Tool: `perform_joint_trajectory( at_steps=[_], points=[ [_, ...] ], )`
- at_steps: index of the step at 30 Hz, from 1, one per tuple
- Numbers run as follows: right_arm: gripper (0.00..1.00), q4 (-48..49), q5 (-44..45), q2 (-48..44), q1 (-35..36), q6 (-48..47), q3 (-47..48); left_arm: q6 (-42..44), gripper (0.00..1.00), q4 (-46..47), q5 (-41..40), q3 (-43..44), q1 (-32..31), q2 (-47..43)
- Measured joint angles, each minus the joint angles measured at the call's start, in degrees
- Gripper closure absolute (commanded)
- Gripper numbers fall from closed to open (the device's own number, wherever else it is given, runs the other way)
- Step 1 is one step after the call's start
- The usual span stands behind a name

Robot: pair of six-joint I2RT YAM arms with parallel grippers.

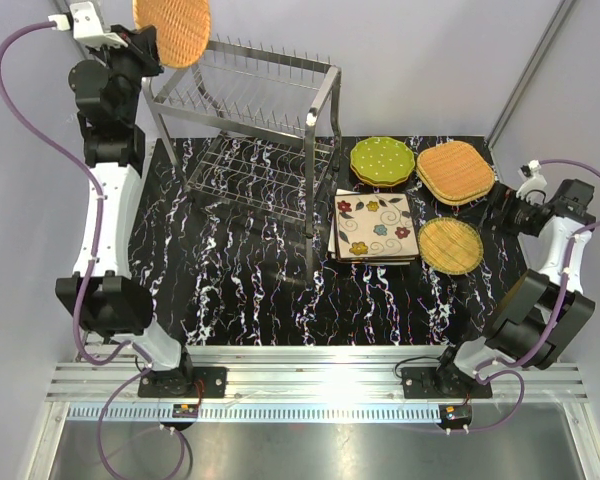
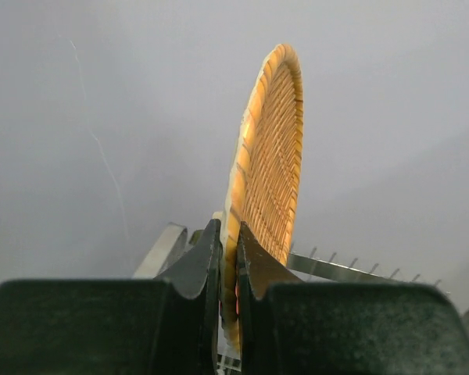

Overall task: Unload the plates from the dish rack
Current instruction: Pass the plate from the left arm to the right

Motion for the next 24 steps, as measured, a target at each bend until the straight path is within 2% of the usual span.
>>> perform_joint_trajectory(
  at_steps=[5,10,17,24],
  points=[
    [0.0,-1.4,0.48,0.0,0.0,-1.77,3.45,-7.37,1.0,1.4,2.84,-4.94,-0.81,-4.48],
    [0.0,-2.89,0.57,-0.24,0.83,-3.26,7.39,-16.33,1.0,3.89,9.07,-9.6,-1.36,-8.55],
    [0.0,-4.33,-0.09,-1.14,5.46,-5.7,11.76,-28.44,1.0,8.17,16.96,-22.16,-2.6,-17.29],
    [0.01,-4.48,-4.37,-1.36,11.67,-5.95,13.99,-32.7,1.0,9.84,24.92,-31.5,-6.56,-23.65]
  ],
)
